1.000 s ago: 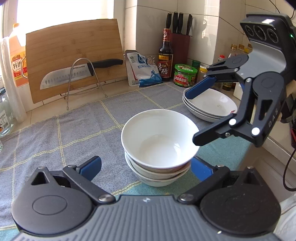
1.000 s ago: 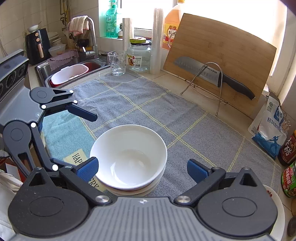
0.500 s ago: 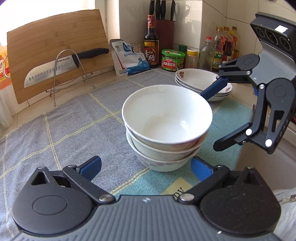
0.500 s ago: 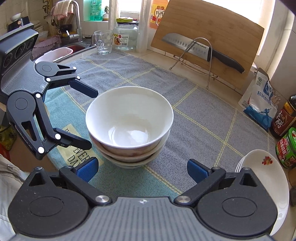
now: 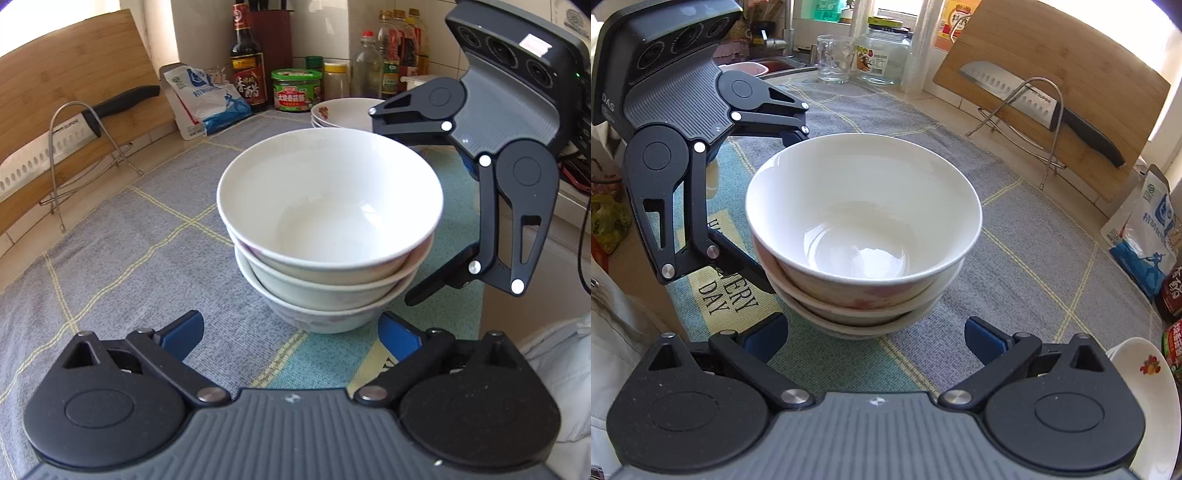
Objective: Organize plates and bowls
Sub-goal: 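Grip the three-bowl stack with the right gripper while the left gripper clamps its other side, then lift the bowl stack with both grippers and carry it over the plate stack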
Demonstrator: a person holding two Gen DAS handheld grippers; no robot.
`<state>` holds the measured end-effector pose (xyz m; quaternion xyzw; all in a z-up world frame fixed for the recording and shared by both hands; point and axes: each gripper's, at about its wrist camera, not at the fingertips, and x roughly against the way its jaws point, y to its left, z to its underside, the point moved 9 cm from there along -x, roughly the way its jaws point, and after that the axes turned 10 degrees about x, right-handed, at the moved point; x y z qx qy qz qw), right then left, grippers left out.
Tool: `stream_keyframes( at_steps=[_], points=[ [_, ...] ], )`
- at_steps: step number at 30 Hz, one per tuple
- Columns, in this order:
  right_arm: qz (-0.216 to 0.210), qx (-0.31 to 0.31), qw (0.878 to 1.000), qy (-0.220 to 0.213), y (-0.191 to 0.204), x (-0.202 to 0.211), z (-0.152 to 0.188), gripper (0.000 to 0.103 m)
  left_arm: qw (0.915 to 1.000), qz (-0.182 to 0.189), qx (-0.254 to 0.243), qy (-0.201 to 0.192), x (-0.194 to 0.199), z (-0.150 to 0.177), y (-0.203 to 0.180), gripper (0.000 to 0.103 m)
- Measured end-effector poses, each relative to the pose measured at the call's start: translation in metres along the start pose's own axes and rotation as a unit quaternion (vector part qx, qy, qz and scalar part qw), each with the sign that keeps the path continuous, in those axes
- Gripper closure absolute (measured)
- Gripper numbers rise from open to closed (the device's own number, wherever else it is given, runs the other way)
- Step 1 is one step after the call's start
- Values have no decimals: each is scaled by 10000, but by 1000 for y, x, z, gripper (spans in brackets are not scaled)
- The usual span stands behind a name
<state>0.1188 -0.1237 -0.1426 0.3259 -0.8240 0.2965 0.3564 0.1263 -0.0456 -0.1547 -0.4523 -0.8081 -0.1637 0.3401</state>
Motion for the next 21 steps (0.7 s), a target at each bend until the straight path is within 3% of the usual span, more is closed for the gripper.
stream_keyframes(
  at_steps=[8, 16, 21],
  points=[
    [-472, 109, 9987, -144, -4, -4, -7, 1, 9972, 488, -391, 404, -12, -3, -4, 11],
    [-847, 165, 9962, -76, -3, -4, -9, 11, 9901, 955, -789, 657, -18, -7, -9, 20],
    [-967, 57, 9952, -103, -4, 0, -11, 14, 9874, 1028, -975, 710, -21, -8, -10, 20]
  ],
)
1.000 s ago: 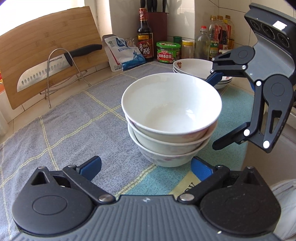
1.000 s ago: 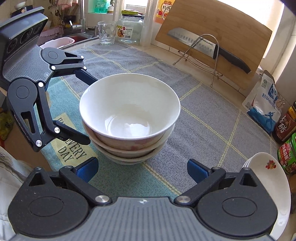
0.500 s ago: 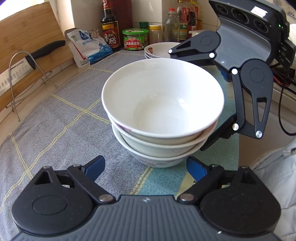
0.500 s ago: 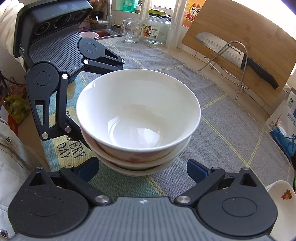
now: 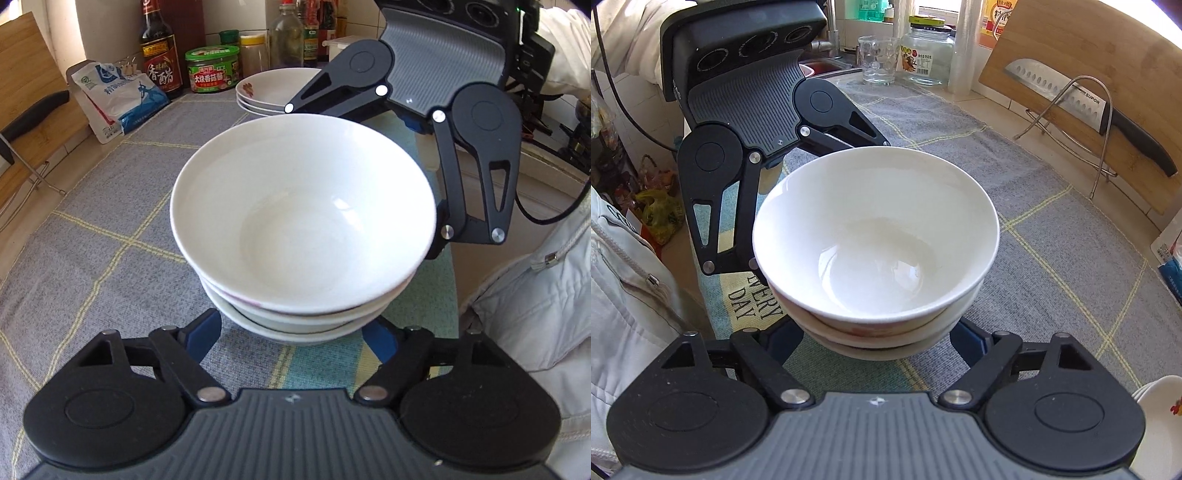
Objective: Organize plates and bowls
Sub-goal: 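Lift the bowl stack with both grippers and carry it over the plate stack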
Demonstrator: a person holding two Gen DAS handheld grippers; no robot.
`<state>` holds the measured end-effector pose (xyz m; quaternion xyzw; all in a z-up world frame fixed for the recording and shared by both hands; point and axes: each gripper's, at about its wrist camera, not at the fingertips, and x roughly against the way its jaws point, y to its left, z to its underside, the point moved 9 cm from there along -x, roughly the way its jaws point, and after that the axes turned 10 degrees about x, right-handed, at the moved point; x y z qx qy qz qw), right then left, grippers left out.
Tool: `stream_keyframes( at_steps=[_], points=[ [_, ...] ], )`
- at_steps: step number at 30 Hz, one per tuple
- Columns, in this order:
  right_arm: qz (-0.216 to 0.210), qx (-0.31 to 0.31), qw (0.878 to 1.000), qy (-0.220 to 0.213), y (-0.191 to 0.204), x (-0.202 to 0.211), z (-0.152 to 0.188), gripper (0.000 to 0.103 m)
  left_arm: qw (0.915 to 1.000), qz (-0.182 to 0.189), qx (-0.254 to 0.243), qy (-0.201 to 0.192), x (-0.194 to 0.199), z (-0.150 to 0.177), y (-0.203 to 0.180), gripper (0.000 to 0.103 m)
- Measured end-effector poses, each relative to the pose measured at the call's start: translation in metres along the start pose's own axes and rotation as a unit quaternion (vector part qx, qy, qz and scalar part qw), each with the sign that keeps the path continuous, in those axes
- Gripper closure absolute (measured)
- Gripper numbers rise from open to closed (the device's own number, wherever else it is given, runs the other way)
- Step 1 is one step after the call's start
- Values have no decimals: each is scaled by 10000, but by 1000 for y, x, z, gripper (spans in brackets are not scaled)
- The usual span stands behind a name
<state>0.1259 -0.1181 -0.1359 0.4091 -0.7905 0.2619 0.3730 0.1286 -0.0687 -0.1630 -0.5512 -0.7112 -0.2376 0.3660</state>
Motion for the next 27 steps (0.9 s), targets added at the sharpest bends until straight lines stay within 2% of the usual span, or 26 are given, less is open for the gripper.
stream_keyframes(
  at_steps=[14, 27],
  points=[
    [-53, -9, 10000, 75, -4, -5, -3, 14, 9992, 398, -61, -62, 3, -5, -1, 20],
    [-81, -62, 9998, 142, -5, -7, -5, 15, 9990, 417, -120, -87, 5, -5, -5, 22]
  ],
)
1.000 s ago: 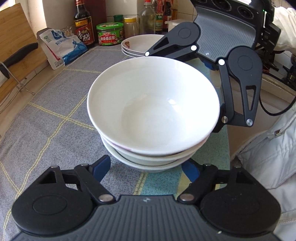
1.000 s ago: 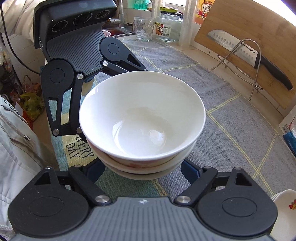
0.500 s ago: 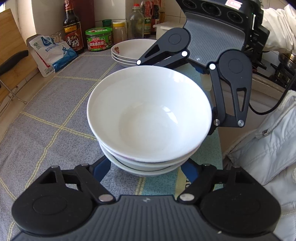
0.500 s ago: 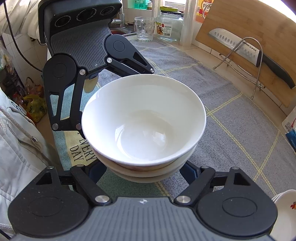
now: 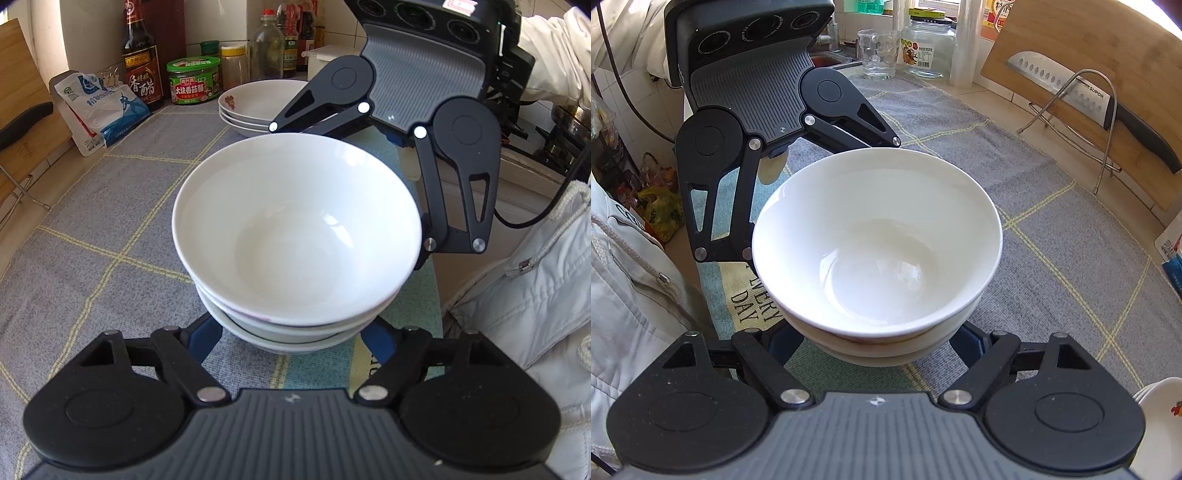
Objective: Organize plates and bowls
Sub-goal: 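Lift the bowl stack with both grippers and carry it over the plate stack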
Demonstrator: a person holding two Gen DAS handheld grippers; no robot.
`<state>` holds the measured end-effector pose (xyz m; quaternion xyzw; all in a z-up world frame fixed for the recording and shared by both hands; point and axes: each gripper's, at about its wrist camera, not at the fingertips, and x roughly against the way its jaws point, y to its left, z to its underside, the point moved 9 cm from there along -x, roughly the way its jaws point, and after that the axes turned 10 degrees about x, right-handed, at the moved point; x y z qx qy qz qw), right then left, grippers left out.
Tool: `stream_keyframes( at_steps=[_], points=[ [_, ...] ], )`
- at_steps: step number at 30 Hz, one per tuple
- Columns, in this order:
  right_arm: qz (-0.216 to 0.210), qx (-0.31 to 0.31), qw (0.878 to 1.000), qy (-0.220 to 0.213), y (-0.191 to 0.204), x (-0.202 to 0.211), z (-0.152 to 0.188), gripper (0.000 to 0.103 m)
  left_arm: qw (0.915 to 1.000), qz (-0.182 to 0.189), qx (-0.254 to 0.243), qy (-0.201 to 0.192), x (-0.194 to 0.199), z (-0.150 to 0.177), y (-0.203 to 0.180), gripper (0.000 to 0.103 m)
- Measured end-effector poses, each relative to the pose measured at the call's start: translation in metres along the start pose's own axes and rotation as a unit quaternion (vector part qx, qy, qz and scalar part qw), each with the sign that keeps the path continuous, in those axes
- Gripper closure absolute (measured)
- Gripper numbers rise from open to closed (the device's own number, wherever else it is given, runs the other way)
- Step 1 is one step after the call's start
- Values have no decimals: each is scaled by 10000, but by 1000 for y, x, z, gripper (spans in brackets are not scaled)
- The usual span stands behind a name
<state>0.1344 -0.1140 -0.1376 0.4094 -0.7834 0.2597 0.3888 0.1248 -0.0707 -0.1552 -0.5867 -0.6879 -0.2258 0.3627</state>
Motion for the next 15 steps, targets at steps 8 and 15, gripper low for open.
stream_keyframes(
  at_steps=[8, 15],
  points=[
    [-98, -14, 10000, -3, -3, 0, 0, 15, 9999, -90, 82, 26, 0, -1, -3, 22],
    [-327, 124, 9994, -40, -5, 10, 2, 15, 9992, -236, 311, 66, 2, -8, -13, 22]
  ],
)
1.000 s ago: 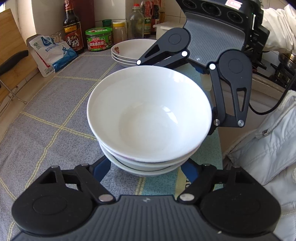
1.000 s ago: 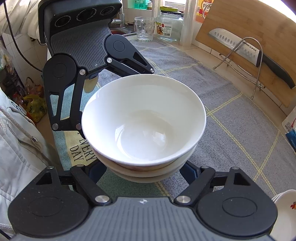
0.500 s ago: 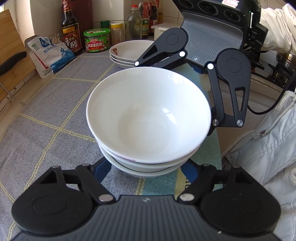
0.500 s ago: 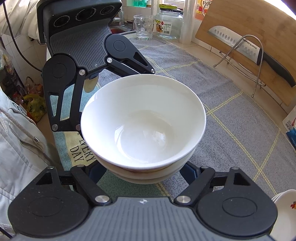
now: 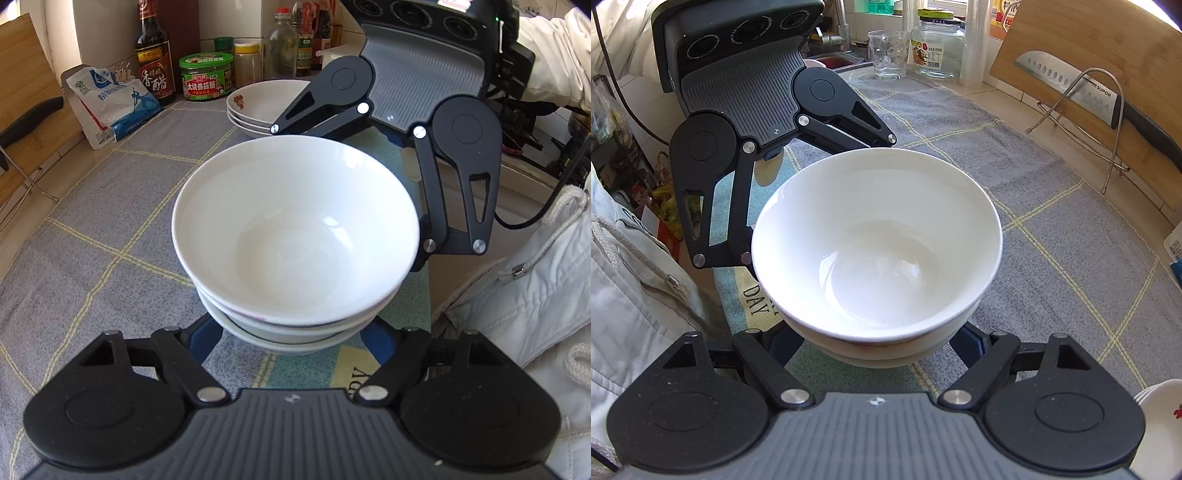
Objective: Organize plates and bowls
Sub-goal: 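Lift the bowl stack with both grippers and carry it over the plate stack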
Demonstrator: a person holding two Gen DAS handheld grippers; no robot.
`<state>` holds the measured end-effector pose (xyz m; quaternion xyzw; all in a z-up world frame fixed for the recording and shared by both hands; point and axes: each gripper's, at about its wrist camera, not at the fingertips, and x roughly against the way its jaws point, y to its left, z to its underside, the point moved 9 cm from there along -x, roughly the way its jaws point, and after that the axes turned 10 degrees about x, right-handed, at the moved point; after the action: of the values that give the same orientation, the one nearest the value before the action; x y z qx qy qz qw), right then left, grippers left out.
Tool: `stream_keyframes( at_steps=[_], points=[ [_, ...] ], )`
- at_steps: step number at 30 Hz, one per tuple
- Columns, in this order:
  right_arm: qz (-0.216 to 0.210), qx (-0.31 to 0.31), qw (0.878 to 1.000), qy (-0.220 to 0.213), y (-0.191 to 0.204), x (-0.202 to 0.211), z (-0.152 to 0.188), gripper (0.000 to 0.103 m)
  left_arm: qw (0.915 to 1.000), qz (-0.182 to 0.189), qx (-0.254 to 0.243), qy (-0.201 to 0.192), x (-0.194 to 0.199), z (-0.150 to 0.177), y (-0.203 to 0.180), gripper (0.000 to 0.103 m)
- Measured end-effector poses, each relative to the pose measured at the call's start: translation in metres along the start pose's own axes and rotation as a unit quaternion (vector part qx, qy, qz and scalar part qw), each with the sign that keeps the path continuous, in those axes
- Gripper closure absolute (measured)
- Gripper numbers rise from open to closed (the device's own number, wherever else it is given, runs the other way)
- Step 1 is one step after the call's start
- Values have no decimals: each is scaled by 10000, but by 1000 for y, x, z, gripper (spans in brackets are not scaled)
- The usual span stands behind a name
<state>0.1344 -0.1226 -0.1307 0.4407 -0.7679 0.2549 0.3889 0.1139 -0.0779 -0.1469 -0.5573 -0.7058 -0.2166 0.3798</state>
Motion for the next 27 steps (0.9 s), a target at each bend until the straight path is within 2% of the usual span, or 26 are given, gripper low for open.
stream_keyframes(
  at_steps=[7, 13, 18, 27],
  points=[
    [-161, 287, 9994, -52, -10, 23, 4, 15, 9994, -194, 266, -122, 2, -17, -6, 22],
    [-125, 447, 9989, -89, -27, 51, 14, 15, 9986, -271, 354, -271, -5, -47, -8, 22],
    [31, 526, 9986, -64, -44, 77, 32, 15, 9985, -272, 277, -385, -20, -79, -12, 22],
    [435, 373, 9984, 1, -86, 120, 74, 15, 9981, -209, -164, -552, -57, -139, -14, 22]
  ],
)
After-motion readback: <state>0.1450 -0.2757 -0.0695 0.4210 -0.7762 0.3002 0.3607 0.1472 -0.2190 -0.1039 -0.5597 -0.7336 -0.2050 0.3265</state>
